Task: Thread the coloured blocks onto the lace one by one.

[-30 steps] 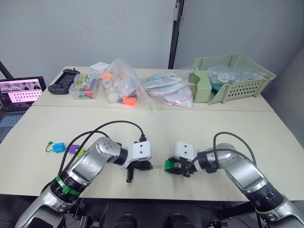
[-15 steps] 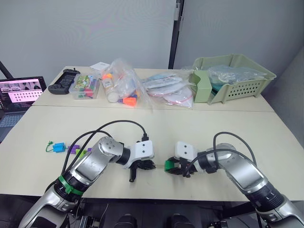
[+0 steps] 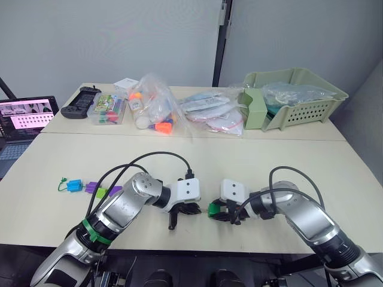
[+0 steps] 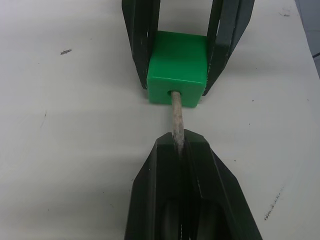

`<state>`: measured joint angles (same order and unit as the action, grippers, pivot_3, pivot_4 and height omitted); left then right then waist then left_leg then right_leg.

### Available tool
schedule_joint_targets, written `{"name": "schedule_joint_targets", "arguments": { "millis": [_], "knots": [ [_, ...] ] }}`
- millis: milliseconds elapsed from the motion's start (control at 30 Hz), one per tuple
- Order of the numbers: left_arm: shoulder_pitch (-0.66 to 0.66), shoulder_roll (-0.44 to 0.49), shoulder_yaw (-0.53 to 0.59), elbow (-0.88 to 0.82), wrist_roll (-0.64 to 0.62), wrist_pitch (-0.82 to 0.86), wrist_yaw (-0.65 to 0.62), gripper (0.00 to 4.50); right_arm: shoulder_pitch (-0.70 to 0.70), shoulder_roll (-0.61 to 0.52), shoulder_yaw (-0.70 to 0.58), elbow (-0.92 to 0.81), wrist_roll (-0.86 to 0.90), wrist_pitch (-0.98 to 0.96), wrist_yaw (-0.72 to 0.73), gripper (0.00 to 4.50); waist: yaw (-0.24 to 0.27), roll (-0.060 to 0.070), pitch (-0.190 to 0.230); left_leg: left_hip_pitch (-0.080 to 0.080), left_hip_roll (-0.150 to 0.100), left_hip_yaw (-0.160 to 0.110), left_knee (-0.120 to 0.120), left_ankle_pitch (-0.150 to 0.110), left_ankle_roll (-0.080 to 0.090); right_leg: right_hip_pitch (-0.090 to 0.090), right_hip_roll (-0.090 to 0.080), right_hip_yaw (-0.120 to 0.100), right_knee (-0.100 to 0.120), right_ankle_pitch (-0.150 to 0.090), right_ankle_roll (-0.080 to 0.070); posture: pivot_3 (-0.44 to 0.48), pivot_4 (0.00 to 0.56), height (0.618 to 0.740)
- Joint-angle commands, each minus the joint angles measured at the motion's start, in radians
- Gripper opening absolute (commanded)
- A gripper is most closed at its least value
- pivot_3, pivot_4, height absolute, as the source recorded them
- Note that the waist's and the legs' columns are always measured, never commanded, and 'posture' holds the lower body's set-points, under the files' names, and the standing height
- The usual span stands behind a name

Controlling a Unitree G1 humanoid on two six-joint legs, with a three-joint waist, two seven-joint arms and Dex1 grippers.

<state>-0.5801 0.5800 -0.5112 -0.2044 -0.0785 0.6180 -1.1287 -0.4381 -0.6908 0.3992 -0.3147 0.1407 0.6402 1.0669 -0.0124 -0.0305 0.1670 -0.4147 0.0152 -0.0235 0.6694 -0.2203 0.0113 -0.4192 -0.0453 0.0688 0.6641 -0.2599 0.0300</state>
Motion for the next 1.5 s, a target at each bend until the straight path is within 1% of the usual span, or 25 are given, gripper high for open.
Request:
{"name": "schedule_joint_targets", "arguments": {
  "millis": [33, 167, 333, 533, 733, 800, 933, 1100, 1400, 1500],
  "knots": [
    [-0.033, -0.048, -0.011, -0.021, -0.009, -0.006, 0.009, 0.0, 0.018, -0.005, 0.011, -0.028, 0.005, 0.012, 0.0, 1.18, 0.002, 0.0, 0.0, 0.0, 0.0, 0.0, 0.0, 0.0, 0.0, 0.0, 0.0, 0.0, 0.0, 0.0, 0.0, 0.0, 0.15, 0.74],
    [-0.041, -0.125, -0.012, 0.005, -0.026, -0.009, 0.038, 0.0, 0.025, -0.003, 0.008, -0.028, 0.0, 0.014, -0.009, 1.18, 0.008, 0.0, 0.0, 0.0, -0.001, 0.0, 0.001, 0.0, 0.0, 0.001, 0.0, 0.0, 0.0, 0.0, 0.0, 0.0, 0.15, 0.74],
    [-0.034, -0.142, -0.003, 0.015, -0.039, -0.024, 0.019, 0.0, 0.022, 0.001, 0.007, -0.036, 0.003, 0.023, -0.01, 1.18, 0.008, 0.0, 0.0, 0.0, 0.0, 0.0, 0.003, 0.0, 0.0, 0.002, 0.0, 0.0, 0.0, 0.0, 0.0, 0.0, 0.15, 0.74],
    [-0.035, -0.142, 0.003, 0.018, -0.045, -0.035, 0.003, 0.0, 0.023, 0.001, 0.005, -0.031, 0.0, 0.023, -0.013, 1.18, 0.008, 0.0, 0.0, 0.0, 0.0, 0.0, 0.003, 0.0, 0.0, 0.002, 0.0, 0.0, 0.0, 0.0, 0.0, 0.0, 0.15, 0.74],
    [-0.012, -0.123, 0.046, 0.014, -0.071, -0.03, -0.008, 0.0, 0.023, 0.031, -0.032, -0.022, 0.042, 0.055, -0.011, 1.18, 0.003, 0.0, 0.0, 0.0, 0.0, 0.0, 0.003, 0.0, 0.0, 0.001, 0.0, 0.0, 0.0, 0.0, 0.0, 0.0, 0.15, 0.74],
    [-0.001, -0.119, 0.059, 0.018, -0.071, -0.045, -0.009, 0.0, 0.03, 0.027, -0.031, -0.01, 0.038, 0.046, -0.004, 1.18, 0.001, 0.0, 0.0, 0.0, 0.0, 0.0, 0.003, 0.0, 0.0, 0.001, 0.0, 0.0, 0.0, 0.0, 0.0, 0.0, 0.15, 0.74],
    [0.046, -0.07, 0.102, 0.035, -0.089, -0.12, -0.054, 0.0, 0.025, 0.03, -0.022, 0.027, 0.034, 0.028, 0.004, 1.18, -0.002, 0.0, 0.0, 0.0, 0.001, 0.0, 0.003, 0.0, 0.0, 0.0, 0.0, 0.0, 0.0, 0.0, 0.0, 0.0, 0.15, 0.74],
    [0.072, -0.052, 0.118, 0.053, -0.1, -0.166, -0.067, 0.0, 0.015, 0.026, -0.016, 0.045, 0.029, 0.014, 0.004, 1.18, -0.002, 0.0, 0.0, 0.0, 0.001, 0.0, 0.002, 0.0, 0.0, 0.0, 0.0, 0.0, 0.0, 0.0, 0.0, 0.0, 0.15, 0.74],
    [0.078, -0.082, 0.101, 0.047, -0.092, -0.162, -0.047, 0.0, -0.005, 0.031, -0.008, 0.047, 0.025, 0.019, -0.003, 1.18, -0.001, 0.0, 0.0, 0.0, 0.001, 0.0, 0.002, 0.0, 0.0, 0.0, 0.0, 0.0, 0.0, 0.0, 0.0, 0.0, 0.15, 0.74],
    [0.067, -0.094, 0.078, 0.055, -0.082, -0.165, -0.053, 0.0, -0.011, 0.039, -0.006, 0.044, 0.027, 0.019, -0.007, 1.18, -0.001, 0.0, 0.0, 0.0, 0.0, 0.0, 0.002, 0.0, 0.0, 0.001, 0.0, 0.0, 0.0, 0.0, 0.0, 0.0, 0.15, 0.74]
  ]
}}
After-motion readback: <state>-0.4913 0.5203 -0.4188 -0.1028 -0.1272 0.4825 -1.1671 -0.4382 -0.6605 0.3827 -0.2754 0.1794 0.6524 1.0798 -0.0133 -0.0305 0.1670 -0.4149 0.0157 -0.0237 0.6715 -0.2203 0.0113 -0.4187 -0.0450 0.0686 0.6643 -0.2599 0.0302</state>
